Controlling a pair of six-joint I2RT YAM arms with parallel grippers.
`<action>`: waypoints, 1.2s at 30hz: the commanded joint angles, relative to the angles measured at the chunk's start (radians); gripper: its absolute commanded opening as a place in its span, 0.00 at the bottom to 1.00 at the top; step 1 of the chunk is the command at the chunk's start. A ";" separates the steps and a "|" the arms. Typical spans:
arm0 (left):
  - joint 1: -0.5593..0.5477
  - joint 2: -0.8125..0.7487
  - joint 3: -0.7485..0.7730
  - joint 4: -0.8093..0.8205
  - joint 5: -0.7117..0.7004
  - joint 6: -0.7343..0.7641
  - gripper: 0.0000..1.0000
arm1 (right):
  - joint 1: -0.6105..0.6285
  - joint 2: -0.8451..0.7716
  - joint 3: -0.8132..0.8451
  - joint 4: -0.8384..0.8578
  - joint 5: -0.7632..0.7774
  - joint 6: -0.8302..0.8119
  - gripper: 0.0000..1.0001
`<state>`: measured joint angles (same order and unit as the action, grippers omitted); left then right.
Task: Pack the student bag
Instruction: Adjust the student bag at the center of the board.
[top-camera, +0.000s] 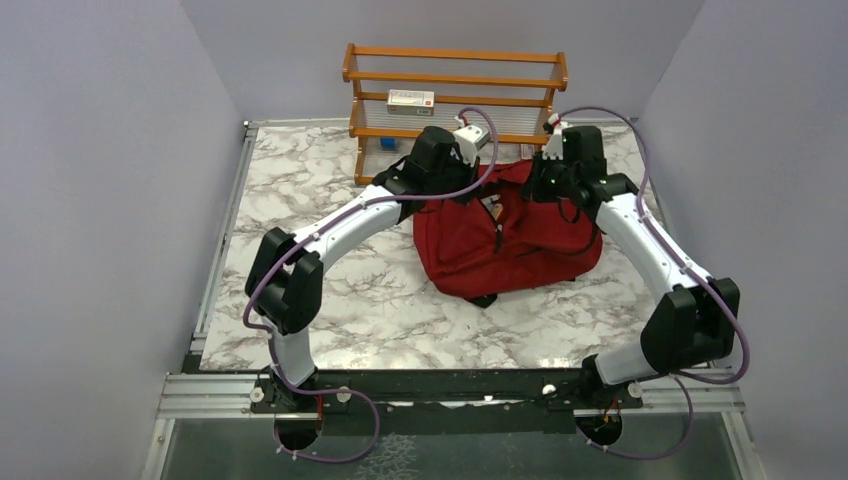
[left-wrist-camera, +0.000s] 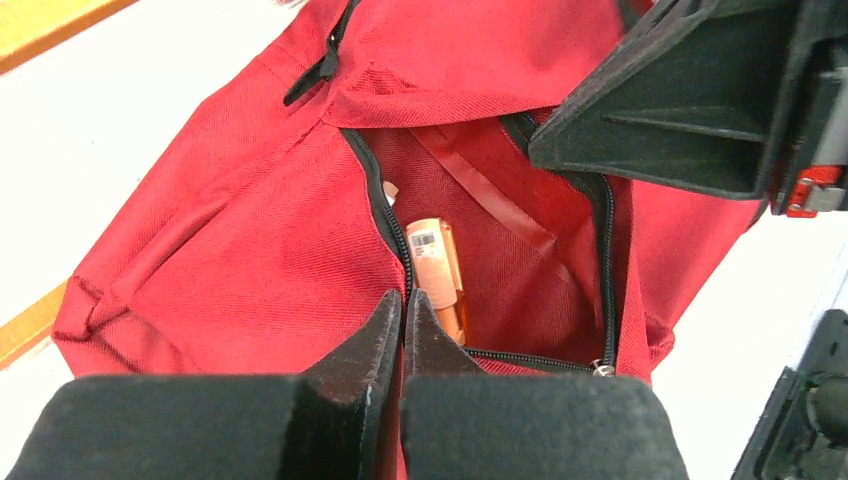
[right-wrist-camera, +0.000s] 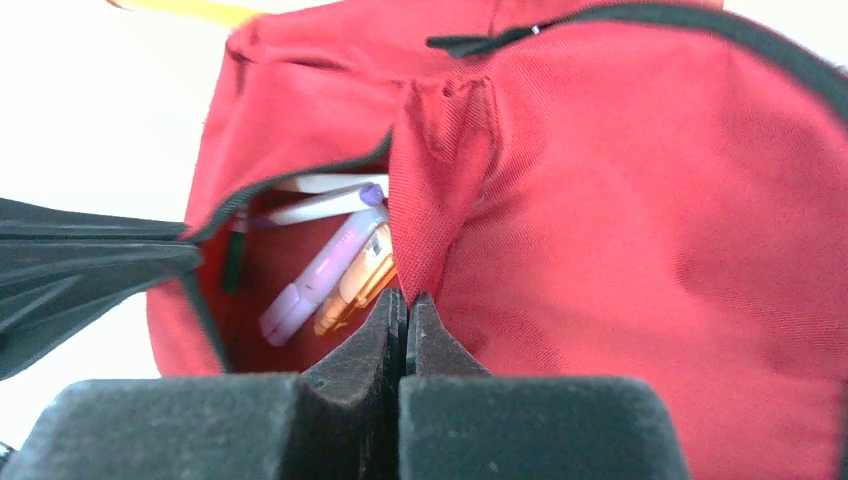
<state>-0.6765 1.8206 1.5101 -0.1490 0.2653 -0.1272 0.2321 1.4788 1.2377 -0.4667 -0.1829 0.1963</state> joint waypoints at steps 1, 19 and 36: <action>-0.004 0.009 0.118 -0.036 0.006 -0.041 0.00 | 0.002 -0.112 0.114 0.033 -0.048 -0.014 0.00; 0.017 -0.035 0.527 -0.263 -0.135 -0.026 0.00 | 0.013 0.007 0.630 -0.084 -0.417 0.066 0.01; 0.072 -0.289 0.266 -0.466 -0.286 0.068 0.00 | 0.223 -0.010 0.355 0.095 -0.424 0.197 0.00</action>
<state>-0.6106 1.6024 1.8668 -0.6502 0.0257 -0.0921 0.4412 1.5337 1.7260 -0.5526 -0.6243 0.3229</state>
